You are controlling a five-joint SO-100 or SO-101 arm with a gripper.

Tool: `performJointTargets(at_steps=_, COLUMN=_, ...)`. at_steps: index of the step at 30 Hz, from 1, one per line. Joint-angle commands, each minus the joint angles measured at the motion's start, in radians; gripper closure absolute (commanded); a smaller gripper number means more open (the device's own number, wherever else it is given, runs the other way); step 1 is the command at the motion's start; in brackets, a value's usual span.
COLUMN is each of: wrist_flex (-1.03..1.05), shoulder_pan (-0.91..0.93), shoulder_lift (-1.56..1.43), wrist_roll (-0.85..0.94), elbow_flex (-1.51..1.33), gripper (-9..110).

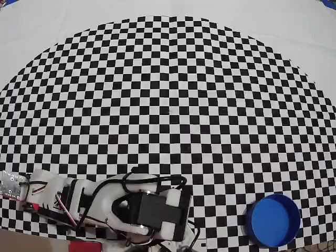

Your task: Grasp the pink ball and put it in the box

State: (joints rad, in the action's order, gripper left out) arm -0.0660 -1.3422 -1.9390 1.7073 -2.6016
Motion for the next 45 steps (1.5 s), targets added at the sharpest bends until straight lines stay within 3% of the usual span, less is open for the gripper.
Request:
performJointTargets(at_steps=1, wrist_flex=0.006, shoulder_pan=0.006, shoulder_lift=-0.061, wrist_roll=0.011, elbow_flex=0.009, gripper=101)
performJointTargets(at_steps=45, wrist_flex=0.077, shoulder_pan=0.236, shoulder_lift=-0.215, wrist_roll=0.067, elbow_flex=0.008, gripper=101)
